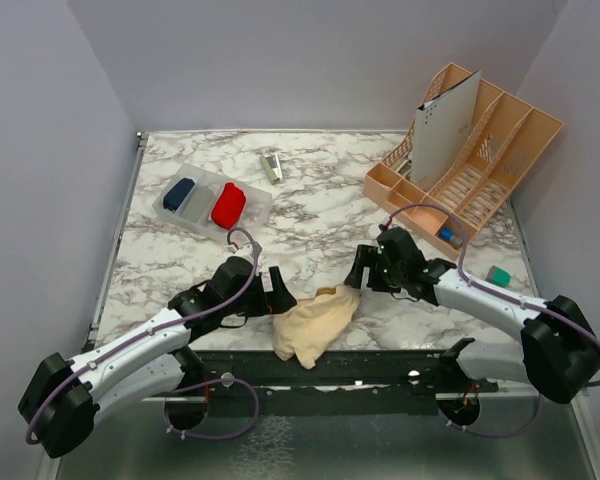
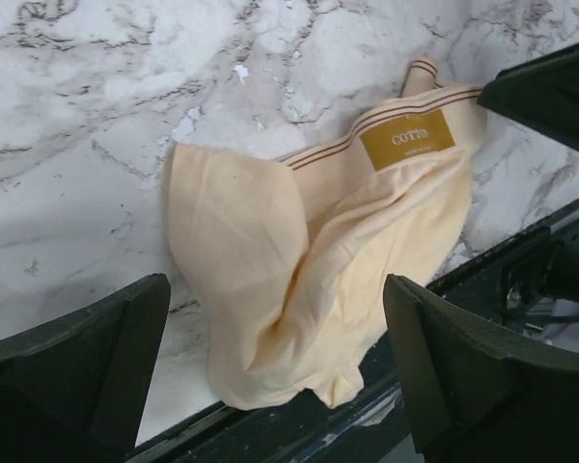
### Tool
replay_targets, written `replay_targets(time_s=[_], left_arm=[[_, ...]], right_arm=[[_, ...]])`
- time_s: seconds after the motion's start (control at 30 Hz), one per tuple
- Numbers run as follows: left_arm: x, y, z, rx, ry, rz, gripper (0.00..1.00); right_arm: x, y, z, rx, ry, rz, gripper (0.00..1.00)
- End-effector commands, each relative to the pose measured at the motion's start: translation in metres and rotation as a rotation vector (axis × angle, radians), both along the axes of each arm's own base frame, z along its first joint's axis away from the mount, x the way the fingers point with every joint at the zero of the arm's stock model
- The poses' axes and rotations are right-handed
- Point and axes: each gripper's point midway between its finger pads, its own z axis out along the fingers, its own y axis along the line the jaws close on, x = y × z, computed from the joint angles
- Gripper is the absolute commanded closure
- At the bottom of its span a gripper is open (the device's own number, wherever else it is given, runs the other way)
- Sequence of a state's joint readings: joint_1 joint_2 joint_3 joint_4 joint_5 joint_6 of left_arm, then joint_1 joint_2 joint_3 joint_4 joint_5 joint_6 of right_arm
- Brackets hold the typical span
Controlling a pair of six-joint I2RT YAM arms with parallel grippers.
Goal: Roll the underwear
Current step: Flatten out the underwear at the center of the board.
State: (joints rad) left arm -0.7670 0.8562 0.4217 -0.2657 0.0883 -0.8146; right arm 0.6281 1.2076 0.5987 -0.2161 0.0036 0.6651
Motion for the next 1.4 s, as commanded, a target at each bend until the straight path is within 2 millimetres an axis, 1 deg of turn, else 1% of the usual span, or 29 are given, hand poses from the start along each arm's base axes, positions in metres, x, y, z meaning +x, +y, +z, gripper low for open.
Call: replay_targets(time_s=[0.0, 0.13, 0.23, 0.27, 0.37, 0.43, 0.47, 0.53, 0.57, 0.63, 0.67, 0.7, 0.73, 0.77, 0.83, 0.87, 0.9, 0.97, 1.07, 1.13, 1.2, 1.3, 1.37], left_arm=[[0.013, 0.010, -0.014, 0.031, -0.023, 0.084, 0.01], [0.013, 0.013, -0.022, 0.000, 0.011, 0.093, 0.01], [0.010, 0.009, -0.029, -0.100, 0.047, 0.090, 0.01], [0.008, 0.007, -0.030, -0.141, 0.063, 0.082, 0.01], [0.008, 0.002, -0.031, -0.242, 0.086, 0.070, 0.01], [0.006, -0.005, -0.027, -0.290, 0.090, 0.034, 0.01], [0.006, -0.007, -0.027, -0.294, 0.095, 0.020, 0.03], [0.004, -0.012, -0.027, -0.302, 0.102, -0.013, 0.10], [0.004, -0.014, -0.027, -0.305, 0.104, -0.025, 0.16], [0.005, -0.017, -0.027, -0.302, 0.109, -0.046, 0.30], [0.006, -0.019, -0.026, -0.306, 0.107, -0.060, 0.37], [0.006, -0.021, -0.024, -0.312, 0.101, -0.076, 0.42], [0.008, -0.024, -0.020, -0.319, 0.090, -0.088, 0.49], [0.011, -0.025, -0.017, -0.324, 0.075, -0.094, 0.61], [0.018, -0.028, -0.005, -0.334, 0.025, -0.102, 0.73], [0.023, -0.030, 0.005, -0.341, -0.013, -0.106, 0.85], [0.029, -0.031, 0.017, -0.351, -0.061, -0.107, 0.93], [0.041, -0.030, 0.046, -0.358, -0.169, -0.097, 1.00], [0.058, -0.019, 0.092, -0.304, -0.343, -0.061, 1.00], [0.067, -0.005, 0.120, -0.243, -0.458, -0.025, 1.00], [0.068, 0.007, 0.145, -0.191, -0.558, -0.016, 1.00], [0.063, 0.021, 0.162, -0.133, -0.602, -0.002, 1.00], [0.057, 0.031, 0.168, -0.108, -0.611, 0.011, 1.00]], right_arm=[[-0.027, 0.005, -0.021, 0.028, 0.163, 0.020, 0.18], [-0.038, 0.013, -0.025, 0.100, 0.189, 0.045, 0.18], [-0.042, 0.018, -0.028, 0.145, 0.194, 0.057, 0.20], [-0.042, 0.019, -0.029, 0.153, 0.190, 0.054, 0.22], [-0.042, 0.020, -0.032, 0.166, 0.196, 0.047, 0.35], [-0.042, 0.024, -0.028, 0.188, 0.192, 0.061, 0.43], [-0.041, 0.026, -0.026, 0.200, 0.184, 0.064, 0.48], [-0.039, 0.028, -0.020, 0.222, 0.161, 0.069, 0.60], [-0.038, 0.030, -0.017, 0.234, 0.146, 0.075, 0.67], [-0.035, 0.034, -0.007, 0.258, 0.111, 0.093, 0.84], [-0.033, 0.035, -0.002, 0.264, 0.092, 0.104, 0.89], [-0.032, 0.036, 0.005, 0.270, 0.069, 0.118, 0.95], [-0.029, 0.038, 0.013, 0.277, 0.041, 0.139, 0.99], [-0.028, 0.040, 0.019, 0.281, 0.015, 0.161, 1.00], [-0.024, 0.044, 0.037, 0.289, -0.054, 0.212, 1.00], [-0.021, 0.044, 0.046, 0.286, -0.090, 0.228, 1.00], [-0.018, 0.044, 0.056, 0.279, -0.124, 0.239, 1.00], [-0.013, 0.039, 0.076, 0.255, -0.195, 0.245, 1.00], [-0.006, 0.030, 0.109, 0.224, -0.318, 0.244, 1.00], [-0.004, 0.022, 0.133, 0.217, -0.407, 0.235, 1.00], [-0.004, 0.013, 0.156, 0.213, -0.491, 0.216, 1.00], [-0.010, -0.002, 0.190, 0.226, -0.605, 0.181, 1.00], [-0.017, -0.012, 0.212, 0.247, -0.682, 0.165, 1.00]])
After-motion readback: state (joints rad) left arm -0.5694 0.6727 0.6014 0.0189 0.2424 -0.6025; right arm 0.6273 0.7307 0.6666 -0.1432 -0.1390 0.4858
